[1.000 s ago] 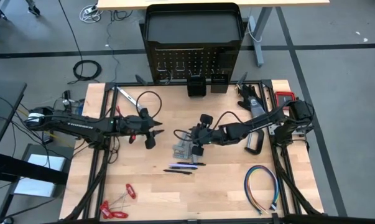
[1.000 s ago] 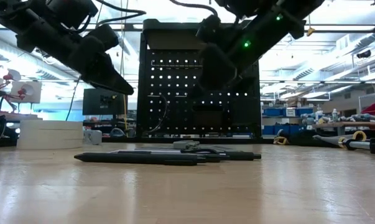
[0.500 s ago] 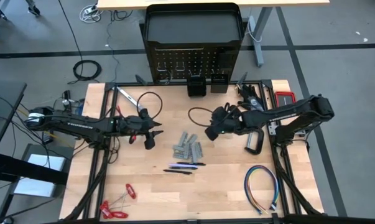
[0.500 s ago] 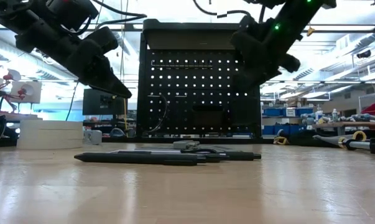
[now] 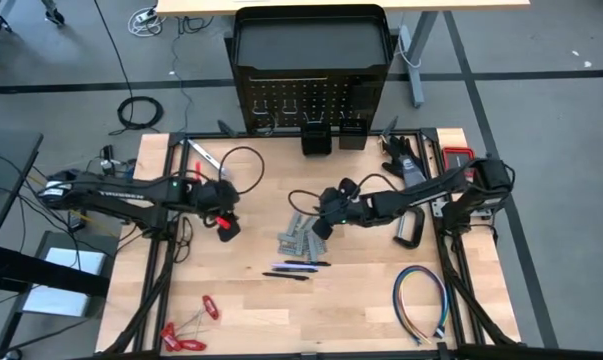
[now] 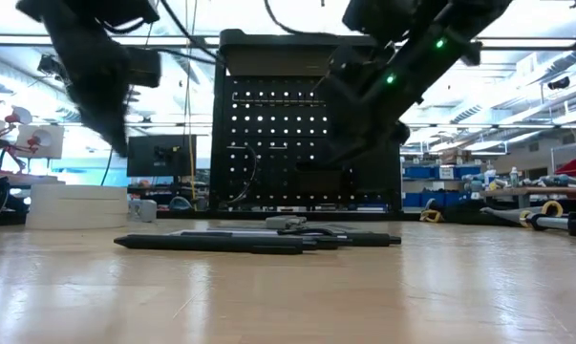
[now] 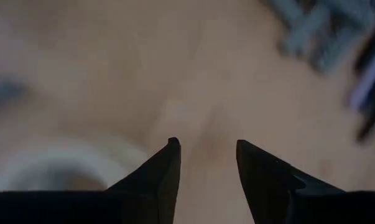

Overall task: Hang tools onto peg board
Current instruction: Hang the black safety glasses on the peg board

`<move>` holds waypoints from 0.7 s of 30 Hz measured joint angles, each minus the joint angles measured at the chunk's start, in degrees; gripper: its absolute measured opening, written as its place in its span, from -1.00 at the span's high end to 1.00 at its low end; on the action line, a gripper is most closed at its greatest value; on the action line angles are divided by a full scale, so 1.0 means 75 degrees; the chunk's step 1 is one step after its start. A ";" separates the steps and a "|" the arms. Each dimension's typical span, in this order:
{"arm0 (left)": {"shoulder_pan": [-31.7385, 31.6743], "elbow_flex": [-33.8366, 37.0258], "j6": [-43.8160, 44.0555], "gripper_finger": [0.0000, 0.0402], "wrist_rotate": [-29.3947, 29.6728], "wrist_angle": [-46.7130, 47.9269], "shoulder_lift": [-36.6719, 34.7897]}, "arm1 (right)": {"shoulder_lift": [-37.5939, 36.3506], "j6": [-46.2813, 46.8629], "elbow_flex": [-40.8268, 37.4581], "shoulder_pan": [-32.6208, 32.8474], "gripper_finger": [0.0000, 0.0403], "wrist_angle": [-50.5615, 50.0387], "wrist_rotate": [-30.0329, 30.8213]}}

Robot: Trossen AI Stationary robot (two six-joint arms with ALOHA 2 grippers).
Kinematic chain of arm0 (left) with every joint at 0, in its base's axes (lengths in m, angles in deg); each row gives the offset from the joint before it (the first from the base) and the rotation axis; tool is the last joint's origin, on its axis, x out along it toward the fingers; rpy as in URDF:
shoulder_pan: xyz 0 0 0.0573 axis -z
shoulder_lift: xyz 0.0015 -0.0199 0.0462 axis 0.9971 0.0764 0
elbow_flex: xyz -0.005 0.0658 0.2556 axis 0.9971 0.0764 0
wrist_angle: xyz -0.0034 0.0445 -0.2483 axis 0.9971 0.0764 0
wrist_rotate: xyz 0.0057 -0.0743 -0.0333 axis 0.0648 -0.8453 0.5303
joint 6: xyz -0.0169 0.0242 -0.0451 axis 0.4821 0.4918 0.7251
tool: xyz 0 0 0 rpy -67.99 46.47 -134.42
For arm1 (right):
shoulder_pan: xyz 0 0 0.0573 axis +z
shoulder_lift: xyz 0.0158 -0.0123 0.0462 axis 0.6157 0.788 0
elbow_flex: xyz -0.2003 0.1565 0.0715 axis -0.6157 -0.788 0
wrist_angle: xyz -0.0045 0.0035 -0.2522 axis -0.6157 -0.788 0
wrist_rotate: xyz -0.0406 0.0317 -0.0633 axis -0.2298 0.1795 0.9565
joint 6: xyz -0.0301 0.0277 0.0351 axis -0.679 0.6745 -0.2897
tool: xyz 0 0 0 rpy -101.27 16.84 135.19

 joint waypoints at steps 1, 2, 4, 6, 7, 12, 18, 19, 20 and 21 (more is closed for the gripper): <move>0.0103 -0.0103 0.0188 0.20 -0.0271 0.0391 0.0000 | 0.0083 -0.0085 0.0000 -0.0021 0.27 0.0110 -0.0011; 0.0213 -0.0175 0.0313 0.20 -0.0608 0.0762 0.0000 | 0.0178 -0.0153 0.0000 -0.0048 0.27 0.0237 -0.0011; 0.0441 -0.0217 0.0563 0.20 -0.1387 0.1364 0.0009 | 0.0278 -0.0185 -0.0001 -0.0098 0.27 0.0405 -0.0014; 0.0680 -0.0198 0.0944 0.20 -0.2104 0.1846 0.0122 | 0.0363 -0.0234 0.0004 -0.0134 0.27 0.0608 -0.0010; 0.0810 -0.0186 0.1179 0.20 -0.2368 0.2181 0.0162 | 0.0382 -0.0251 0.0008 -0.0154 0.27 0.0612 -0.0014; 0.1363 -0.0179 0.2114 0.20 -0.2808 0.3726 0.0477 | 0.0383 -0.0375 0.0003 -0.0164 0.27 0.0659 -0.0047; 0.1760 -0.0179 0.2528 0.20 -0.3170 0.4053 0.0613 | 0.0377 -0.0382 0.0003 -0.0096 0.27 0.0639 -0.0066; 0.1770 -0.0179 0.2573 0.20 -0.3184 0.4053 0.0668 | 0.0377 -0.0382 0.0003 -0.0070 0.27 0.0655 -0.0069; 0.1785 -0.0179 0.2645 0.20 -0.3181 0.4036 0.0735 | 0.0377 -0.0382 0.0003 -0.0058 0.27 0.0662 -0.0069; 0.1801 -0.0179 0.2724 0.20 -0.3184 0.4000 0.0781 | 0.0377 -0.0382 0.0003 -0.0042 0.27 0.0674 -0.0069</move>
